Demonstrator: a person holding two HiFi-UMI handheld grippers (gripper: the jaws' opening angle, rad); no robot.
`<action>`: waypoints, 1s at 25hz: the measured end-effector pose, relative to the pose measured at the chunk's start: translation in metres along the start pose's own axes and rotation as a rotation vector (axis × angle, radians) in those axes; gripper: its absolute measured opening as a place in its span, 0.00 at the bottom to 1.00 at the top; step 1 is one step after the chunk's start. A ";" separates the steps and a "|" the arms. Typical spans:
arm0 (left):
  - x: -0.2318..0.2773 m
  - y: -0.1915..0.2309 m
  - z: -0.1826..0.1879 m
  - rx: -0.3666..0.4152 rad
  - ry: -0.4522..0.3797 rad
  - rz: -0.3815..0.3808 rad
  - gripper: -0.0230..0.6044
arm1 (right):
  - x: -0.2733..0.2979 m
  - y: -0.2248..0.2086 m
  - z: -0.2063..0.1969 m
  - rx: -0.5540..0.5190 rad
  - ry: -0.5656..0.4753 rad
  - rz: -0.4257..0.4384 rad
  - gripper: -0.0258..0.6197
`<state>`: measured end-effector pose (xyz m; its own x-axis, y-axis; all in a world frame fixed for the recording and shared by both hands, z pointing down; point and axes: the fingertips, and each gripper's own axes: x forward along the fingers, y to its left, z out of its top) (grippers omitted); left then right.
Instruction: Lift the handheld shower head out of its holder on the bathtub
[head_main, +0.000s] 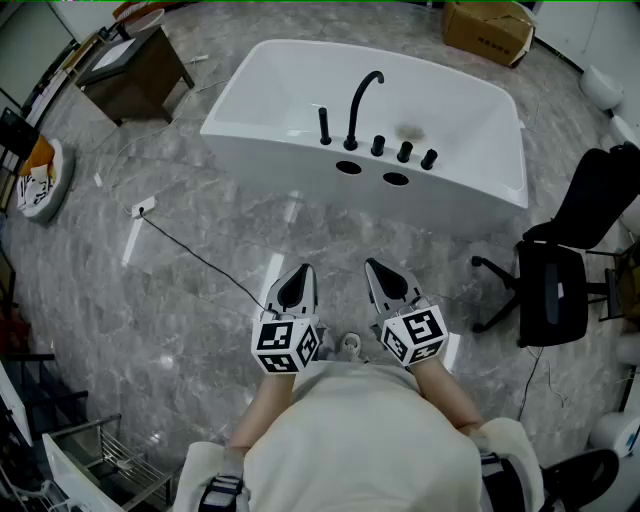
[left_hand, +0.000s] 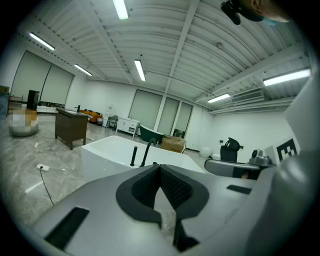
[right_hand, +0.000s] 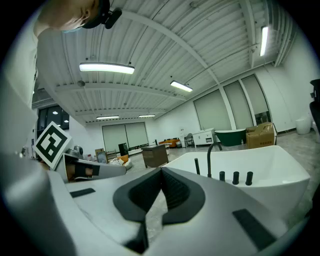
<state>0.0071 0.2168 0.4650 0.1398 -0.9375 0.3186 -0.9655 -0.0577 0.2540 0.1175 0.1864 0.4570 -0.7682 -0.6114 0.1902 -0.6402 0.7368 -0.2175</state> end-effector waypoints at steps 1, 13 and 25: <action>-0.004 0.001 -0.001 0.007 0.000 0.011 0.07 | -0.004 0.001 0.001 -0.002 0.000 0.006 0.07; -0.015 0.009 0.006 0.035 -0.021 0.073 0.07 | -0.016 0.002 0.019 -0.040 -0.053 0.029 0.07; -0.012 0.013 0.001 0.010 0.005 0.095 0.07 | -0.013 0.002 0.016 -0.041 -0.029 0.058 0.07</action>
<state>-0.0070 0.2269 0.4637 0.0485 -0.9371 0.3457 -0.9765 0.0282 0.2135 0.1258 0.1911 0.4383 -0.8044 -0.5747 0.1505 -0.5940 0.7823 -0.1875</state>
